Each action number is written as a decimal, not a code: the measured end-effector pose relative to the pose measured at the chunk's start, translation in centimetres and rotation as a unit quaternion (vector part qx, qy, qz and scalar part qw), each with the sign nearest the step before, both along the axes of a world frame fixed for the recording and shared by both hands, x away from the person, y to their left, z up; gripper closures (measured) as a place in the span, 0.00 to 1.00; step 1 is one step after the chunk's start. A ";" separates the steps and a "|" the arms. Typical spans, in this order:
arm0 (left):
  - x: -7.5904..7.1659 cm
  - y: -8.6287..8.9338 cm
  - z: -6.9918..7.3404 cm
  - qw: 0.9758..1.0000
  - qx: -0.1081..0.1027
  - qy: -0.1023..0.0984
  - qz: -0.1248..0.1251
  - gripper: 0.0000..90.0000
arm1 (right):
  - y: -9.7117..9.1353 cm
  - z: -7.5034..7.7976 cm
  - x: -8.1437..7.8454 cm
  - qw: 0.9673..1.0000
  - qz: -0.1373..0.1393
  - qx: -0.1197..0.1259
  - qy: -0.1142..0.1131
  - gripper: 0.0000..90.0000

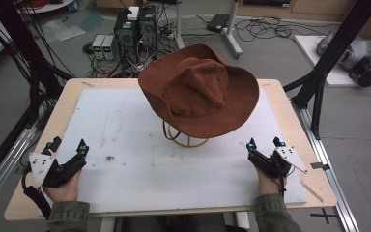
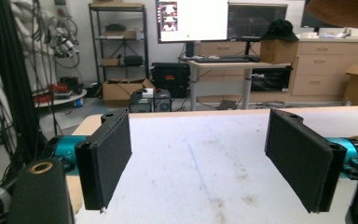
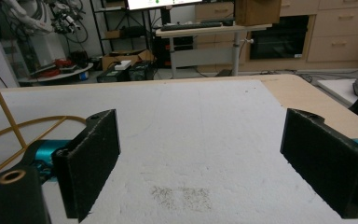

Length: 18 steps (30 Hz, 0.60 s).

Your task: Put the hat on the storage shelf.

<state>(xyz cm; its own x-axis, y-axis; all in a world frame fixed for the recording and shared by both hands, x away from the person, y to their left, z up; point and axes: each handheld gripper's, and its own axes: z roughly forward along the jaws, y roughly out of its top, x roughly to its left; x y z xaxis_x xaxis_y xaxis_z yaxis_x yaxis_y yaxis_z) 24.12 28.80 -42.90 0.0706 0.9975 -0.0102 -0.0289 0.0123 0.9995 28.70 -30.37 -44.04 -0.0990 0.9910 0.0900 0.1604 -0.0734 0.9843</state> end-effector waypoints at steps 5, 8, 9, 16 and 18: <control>-0.3 0.5 -0.4 1.000 -0.019 0.007 0.009 0.25 | 0.0 -0.2 -0.1 1.000 -0.001 0.007 0.003 0.12; -0.5 0.6 -0.3 1.000 -0.018 0.000 0.012 0.25 | -0.1 -0.1 -0.2 1.000 -0.003 0.008 0.001 0.12; -0.5 0.6 -0.3 1.000 -0.020 -0.001 0.011 0.25 | -0.1 -0.1 -0.3 1.000 -0.005 0.011 0.000 0.12; -0.2 0.5 -0.6 1.000 -0.015 0.010 0.006 0.25 | 0.0 -0.2 -0.3 1.000 -0.004 0.011 0.002 0.12; -0.2 0.2 -0.6 1.000 -0.011 0.012 0.002 0.25 | 0.0 -0.2 -0.2 1.000 -0.001 0.010 0.007 0.12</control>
<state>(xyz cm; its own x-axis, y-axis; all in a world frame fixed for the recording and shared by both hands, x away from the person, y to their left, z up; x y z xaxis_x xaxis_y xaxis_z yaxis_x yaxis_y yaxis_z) 23.93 29.05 -43.50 0.0665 0.9972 -0.0329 -0.0048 0.0333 0.9994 28.46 -30.34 -44.25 -0.0952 0.9891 0.1121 0.1739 -0.0944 0.9802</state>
